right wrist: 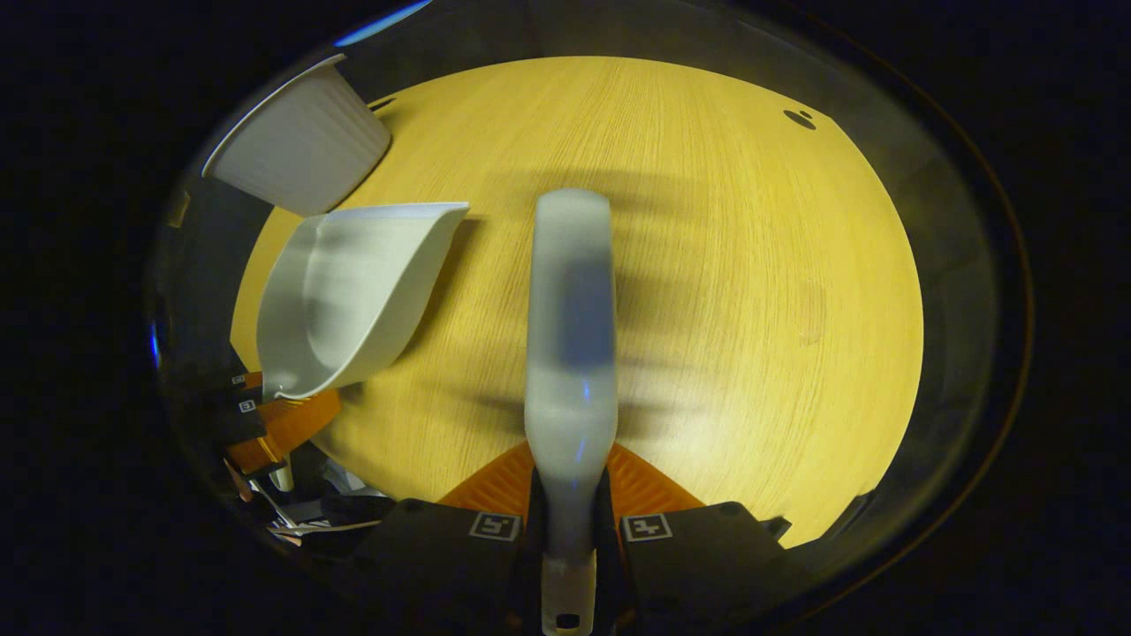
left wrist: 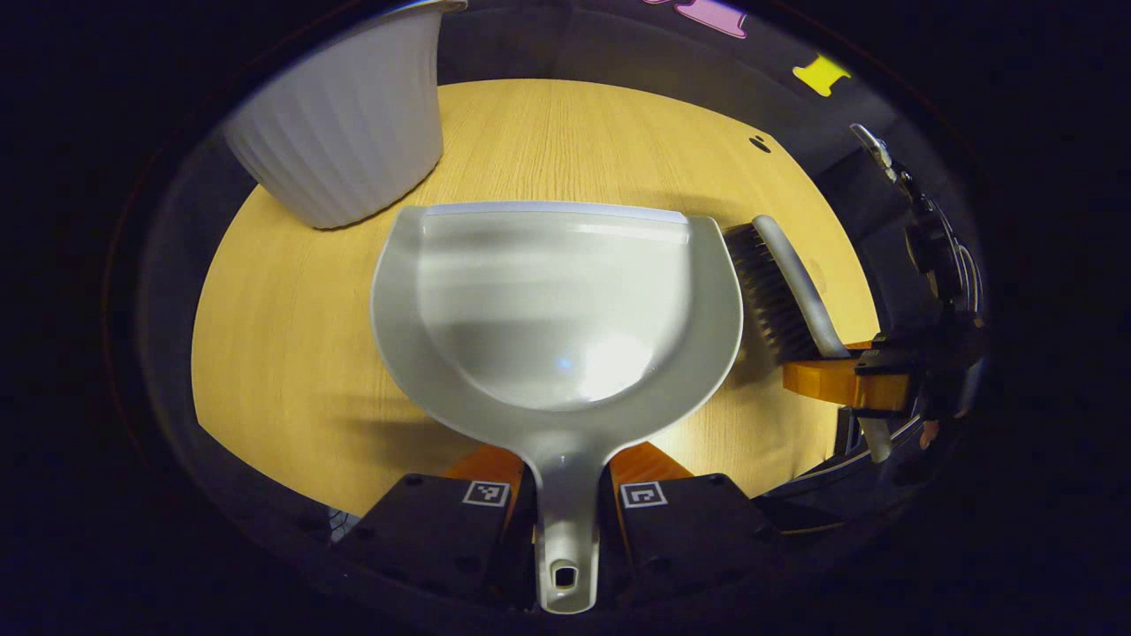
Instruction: Pick up the small broom and dustpan from the desktop, sweep the trash into the dustpan with the broom, and then empty the trash into the garbage bin.
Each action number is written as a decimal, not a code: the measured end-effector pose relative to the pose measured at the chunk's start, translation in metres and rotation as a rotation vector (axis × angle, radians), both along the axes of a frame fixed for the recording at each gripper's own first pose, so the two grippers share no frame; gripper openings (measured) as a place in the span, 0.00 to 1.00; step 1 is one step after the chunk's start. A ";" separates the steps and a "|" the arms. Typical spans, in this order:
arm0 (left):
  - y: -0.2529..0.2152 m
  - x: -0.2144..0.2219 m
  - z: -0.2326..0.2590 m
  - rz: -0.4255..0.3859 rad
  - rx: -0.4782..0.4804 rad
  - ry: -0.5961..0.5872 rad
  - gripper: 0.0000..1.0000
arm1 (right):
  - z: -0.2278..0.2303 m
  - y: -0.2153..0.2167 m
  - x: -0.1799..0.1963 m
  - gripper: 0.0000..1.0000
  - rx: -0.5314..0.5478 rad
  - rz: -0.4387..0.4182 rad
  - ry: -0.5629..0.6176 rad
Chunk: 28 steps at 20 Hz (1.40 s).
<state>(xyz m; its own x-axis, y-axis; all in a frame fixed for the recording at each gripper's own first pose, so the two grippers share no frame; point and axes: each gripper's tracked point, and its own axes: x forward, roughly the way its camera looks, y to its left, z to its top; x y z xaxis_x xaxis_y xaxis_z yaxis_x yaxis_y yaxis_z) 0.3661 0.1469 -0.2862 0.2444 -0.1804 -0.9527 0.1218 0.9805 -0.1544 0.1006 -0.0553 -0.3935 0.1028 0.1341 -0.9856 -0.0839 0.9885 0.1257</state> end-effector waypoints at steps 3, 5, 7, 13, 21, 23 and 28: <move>0.003 0.003 0.006 -0.013 0.038 0.035 0.31 | -0.015 0.008 -0.010 0.24 0.043 -0.058 0.040; 0.001 0.004 0.010 0.022 0.012 0.074 0.31 | -0.018 0.012 -0.008 0.28 0.032 -0.043 0.045; 0.003 0.008 0.011 0.036 0.012 0.096 0.29 | -0.020 0.016 -0.008 0.28 0.019 -0.026 0.045; 0.005 0.001 0.012 0.012 0.041 0.125 0.30 | -0.018 0.025 -0.001 0.32 0.038 -0.036 0.050; 0.011 -0.013 0.067 -0.026 0.015 0.022 0.65 | 0.037 0.027 0.024 0.80 0.111 -0.123 -0.154; 0.010 -0.012 0.110 -0.025 0.000 -0.062 0.65 | 0.082 0.023 0.038 0.88 0.138 -0.172 -0.266; 0.004 -0.019 0.230 -0.015 -0.097 -0.283 0.63 | 0.188 0.016 0.052 0.88 0.205 -0.245 -0.535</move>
<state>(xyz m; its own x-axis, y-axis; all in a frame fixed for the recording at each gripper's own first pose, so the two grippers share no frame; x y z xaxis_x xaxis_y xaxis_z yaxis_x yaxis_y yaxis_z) 0.3469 0.1509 -0.0563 0.4948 -0.2730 -0.8250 0.1881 0.9605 -0.2050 0.1528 -0.0395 -0.2050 0.6269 0.2247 -0.7460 0.0388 0.9473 0.3179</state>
